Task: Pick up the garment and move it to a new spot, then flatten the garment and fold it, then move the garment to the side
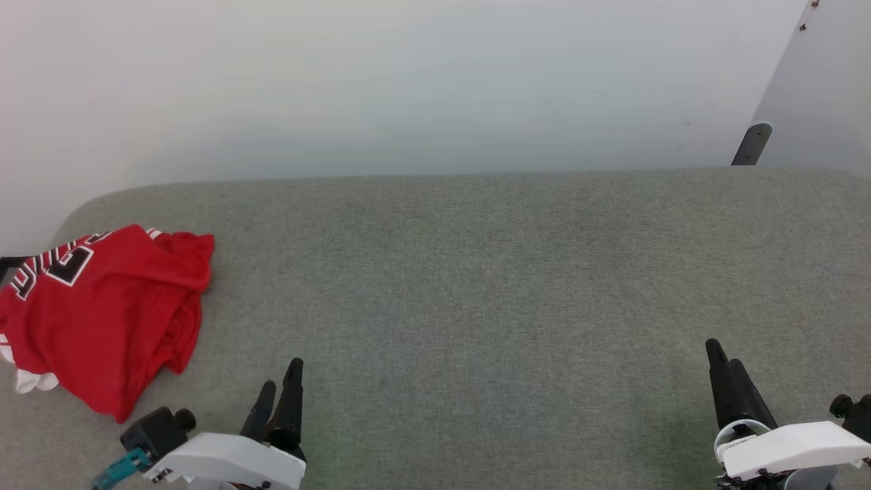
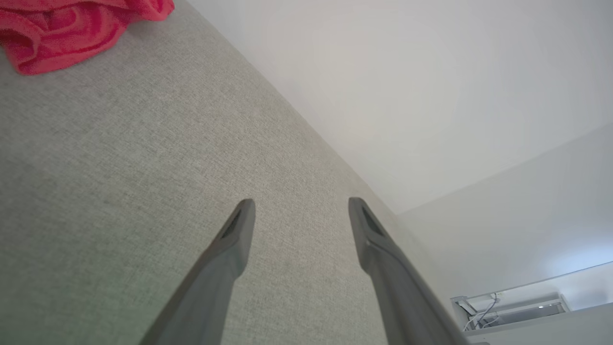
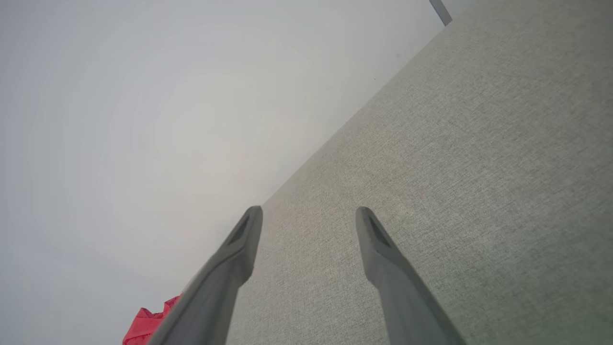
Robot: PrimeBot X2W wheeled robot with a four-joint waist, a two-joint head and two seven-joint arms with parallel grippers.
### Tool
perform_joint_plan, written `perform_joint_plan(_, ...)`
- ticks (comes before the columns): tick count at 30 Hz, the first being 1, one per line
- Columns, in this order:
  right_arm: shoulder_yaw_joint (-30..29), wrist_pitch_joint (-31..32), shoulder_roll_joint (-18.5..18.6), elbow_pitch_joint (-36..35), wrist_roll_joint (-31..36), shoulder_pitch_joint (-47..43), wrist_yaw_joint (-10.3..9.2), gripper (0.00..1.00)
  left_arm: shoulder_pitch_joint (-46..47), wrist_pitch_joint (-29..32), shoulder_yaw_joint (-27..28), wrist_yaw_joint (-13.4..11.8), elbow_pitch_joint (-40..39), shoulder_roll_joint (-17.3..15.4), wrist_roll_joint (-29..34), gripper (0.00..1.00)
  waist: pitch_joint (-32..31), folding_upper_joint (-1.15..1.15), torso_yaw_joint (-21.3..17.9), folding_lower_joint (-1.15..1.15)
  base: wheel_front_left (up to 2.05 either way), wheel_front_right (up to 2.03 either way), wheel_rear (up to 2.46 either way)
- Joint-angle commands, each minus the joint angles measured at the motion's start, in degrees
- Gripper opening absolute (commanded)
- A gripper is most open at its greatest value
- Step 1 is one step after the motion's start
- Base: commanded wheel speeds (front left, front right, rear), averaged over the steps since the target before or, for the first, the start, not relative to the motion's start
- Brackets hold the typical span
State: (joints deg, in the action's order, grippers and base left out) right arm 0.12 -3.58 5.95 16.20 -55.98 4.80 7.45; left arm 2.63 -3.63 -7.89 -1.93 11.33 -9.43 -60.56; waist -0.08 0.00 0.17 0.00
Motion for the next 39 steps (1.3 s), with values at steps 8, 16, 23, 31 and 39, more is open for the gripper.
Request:
perform_joint_plan(8, -0.01, -1.75, 0.05, -0.45, 9.41, 1.38, 0.03, 1.0, 0.62, -1.93, -1.1, -1.61, -2.57, -1.8, 8.52, 1.0, -0.07, 0.0, 0.18, 0.0, 0.0, 0.0, 0.0)
perform_joint_plan(16, 0.19, -2.72, 0.69, -0.9, 15.17, 1.48, 0.04, 1.0, -0.38, -3.31, -0.78, -2.19, -4.42, -2.68, 14.52, 1.0, -0.19, 0.0, 0.33, 0.0, 0.0, 0.0, 0.0)
perform_joint_plan(23, -0.04, -3.55, 1.12, -1.33, 19.68, 1.29, 0.04, 1.0, -1.39, -4.43, -0.81, -2.75, -5.85, -3.21, 19.56, 1.0, -0.35, 0.0, 0.48, 0.0, 0.0, 0.0, 0.0)
perform_joint_plan(31, -0.01, -4.11, 1.39, -1.82, 24.12, 0.97, 0.04, 1.0, -2.39, -5.65, -0.99, -2.61, -7.27, -3.68, 24.89, 1.0, -0.55, 0.0, 0.59, 0.0, 0.0, 0.0, 0.0)
perform_joint_plan(39, 0.07, -4.81, 1.67, -2.01, 28.1, 0.82, 0.04, 1.0, -3.24, -6.78, -0.93, -2.34, -8.36, -4.02, 29.47, 1.0, -0.86, 0.0, 0.51, 0.0, 0.0, 0.0, 0.0)
